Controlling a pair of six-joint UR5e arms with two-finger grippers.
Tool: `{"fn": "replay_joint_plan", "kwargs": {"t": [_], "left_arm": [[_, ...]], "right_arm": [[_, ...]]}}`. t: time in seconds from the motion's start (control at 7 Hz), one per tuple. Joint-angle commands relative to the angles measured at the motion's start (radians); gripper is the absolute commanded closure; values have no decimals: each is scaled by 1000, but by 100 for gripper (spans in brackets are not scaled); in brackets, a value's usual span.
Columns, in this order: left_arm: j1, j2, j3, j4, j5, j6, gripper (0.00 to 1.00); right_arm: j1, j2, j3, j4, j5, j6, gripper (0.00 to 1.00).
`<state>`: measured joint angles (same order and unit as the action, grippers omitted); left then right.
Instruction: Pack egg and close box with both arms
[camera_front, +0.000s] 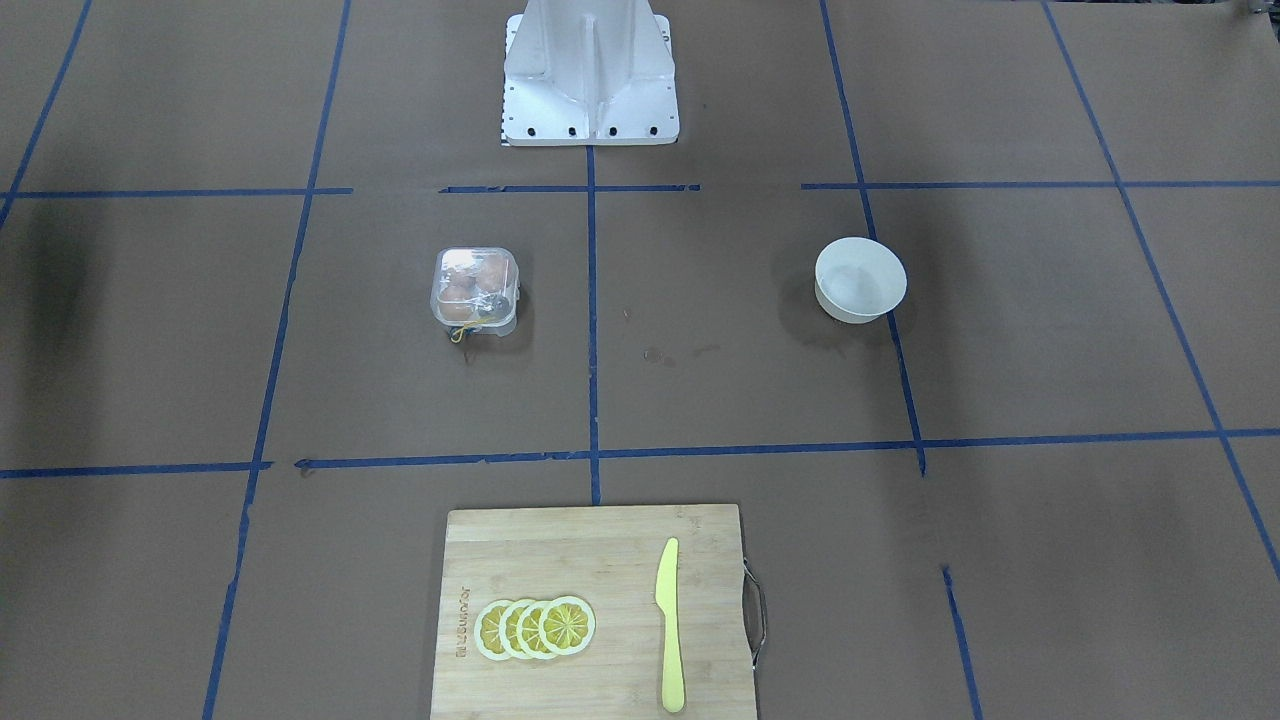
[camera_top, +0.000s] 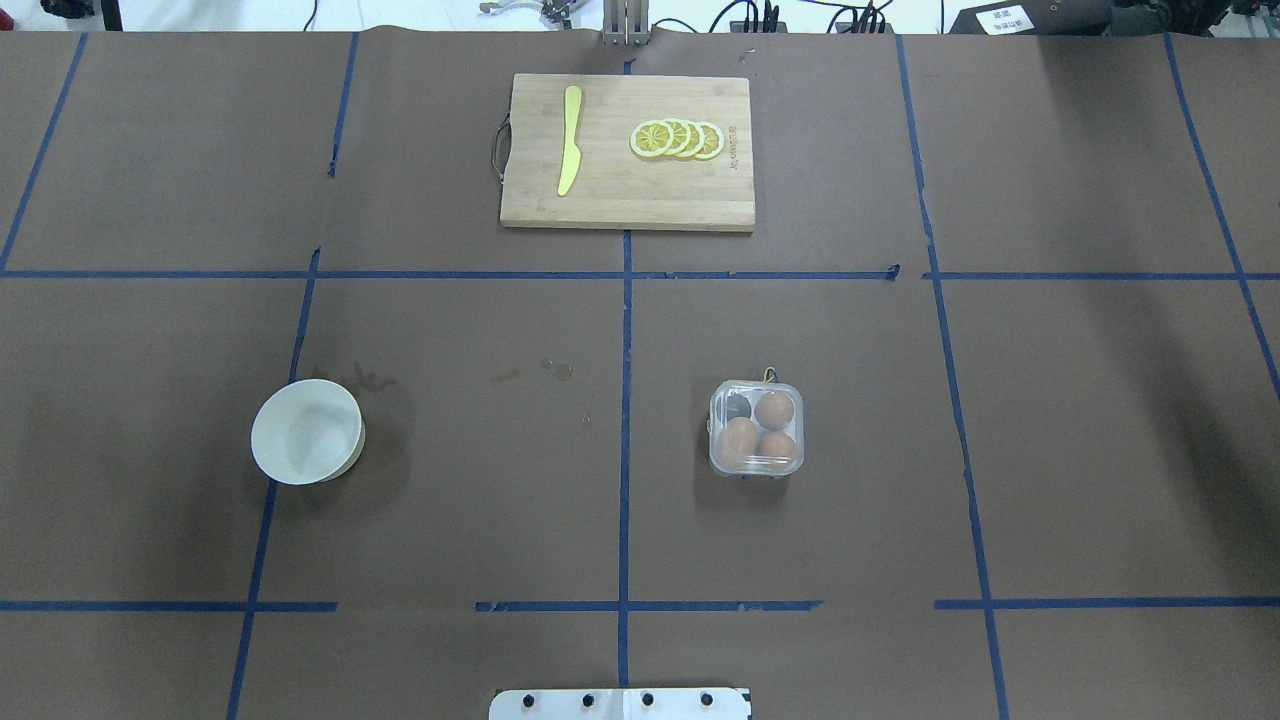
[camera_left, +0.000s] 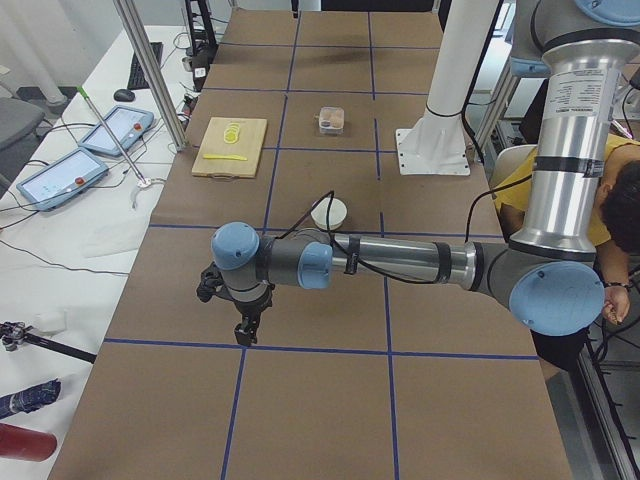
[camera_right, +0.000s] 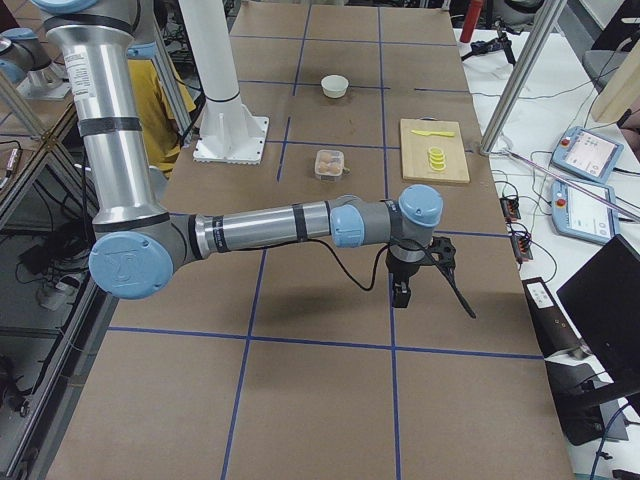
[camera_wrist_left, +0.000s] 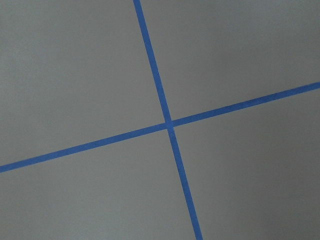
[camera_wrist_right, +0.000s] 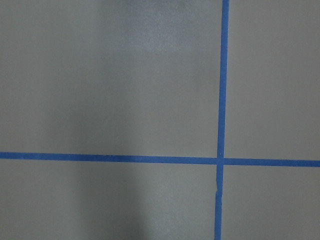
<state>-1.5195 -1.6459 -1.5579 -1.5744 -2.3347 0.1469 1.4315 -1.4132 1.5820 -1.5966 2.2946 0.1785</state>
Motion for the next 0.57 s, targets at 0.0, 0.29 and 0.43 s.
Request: {"fn": "replay_joint_plan", "kwargs": {"t": [0.0,0.29,0.43], "left_arm": [[7,17,7,-3,9,-32,0],[7,14,1,-1,11,-32,0],[7,9,-2,-3,9,-32,0]], "right_arm": [[-12,-10,-7,3,3,1,0],[-26,-7,-5,4,5,9,0],[-31,-6,1,4,6,10,0]]}}
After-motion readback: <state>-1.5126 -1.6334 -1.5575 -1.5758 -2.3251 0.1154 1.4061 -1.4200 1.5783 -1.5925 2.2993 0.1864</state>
